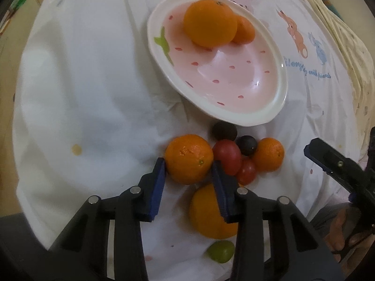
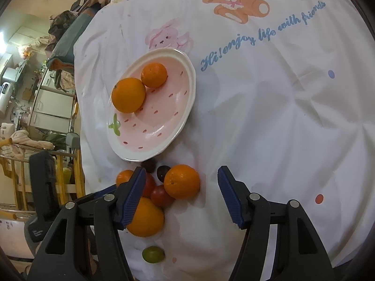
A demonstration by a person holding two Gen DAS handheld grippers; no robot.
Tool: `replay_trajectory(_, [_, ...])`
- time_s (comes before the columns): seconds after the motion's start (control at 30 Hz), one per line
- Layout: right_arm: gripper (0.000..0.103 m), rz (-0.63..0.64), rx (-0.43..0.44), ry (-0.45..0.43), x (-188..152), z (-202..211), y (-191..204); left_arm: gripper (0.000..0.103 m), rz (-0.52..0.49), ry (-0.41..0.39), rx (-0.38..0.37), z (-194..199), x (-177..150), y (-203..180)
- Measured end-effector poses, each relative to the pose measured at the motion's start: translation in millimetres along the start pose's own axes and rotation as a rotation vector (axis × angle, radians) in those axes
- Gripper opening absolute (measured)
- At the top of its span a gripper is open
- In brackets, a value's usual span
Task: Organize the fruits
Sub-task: 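Grasp an orange with the left tool while the right tool grasps another orange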
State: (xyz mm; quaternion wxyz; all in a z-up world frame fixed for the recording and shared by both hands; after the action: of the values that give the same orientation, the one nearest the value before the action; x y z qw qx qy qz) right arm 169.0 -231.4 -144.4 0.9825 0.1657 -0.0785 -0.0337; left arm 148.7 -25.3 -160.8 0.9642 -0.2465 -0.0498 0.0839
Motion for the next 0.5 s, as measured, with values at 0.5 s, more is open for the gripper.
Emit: replay_trajectory(0.5, [0.066, 0.198, -0.153, 0.029, -10, -38, 28, 0.035, 0.006, -0.097, 0.037, 34, 0, 7])
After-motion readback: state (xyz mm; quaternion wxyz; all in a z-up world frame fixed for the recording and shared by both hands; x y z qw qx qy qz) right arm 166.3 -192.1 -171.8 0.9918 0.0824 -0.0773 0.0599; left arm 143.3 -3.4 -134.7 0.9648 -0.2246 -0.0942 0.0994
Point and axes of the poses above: each gripper's, at about its wrist camera, not at the fingertips, and z roughly against the way its jaws point, y to its left, x to its top, the point moved 4 cm from there along -z, roughly the way its jaws point, and after that the axes turned 13 degrees about -x, right-handed, at the moved point
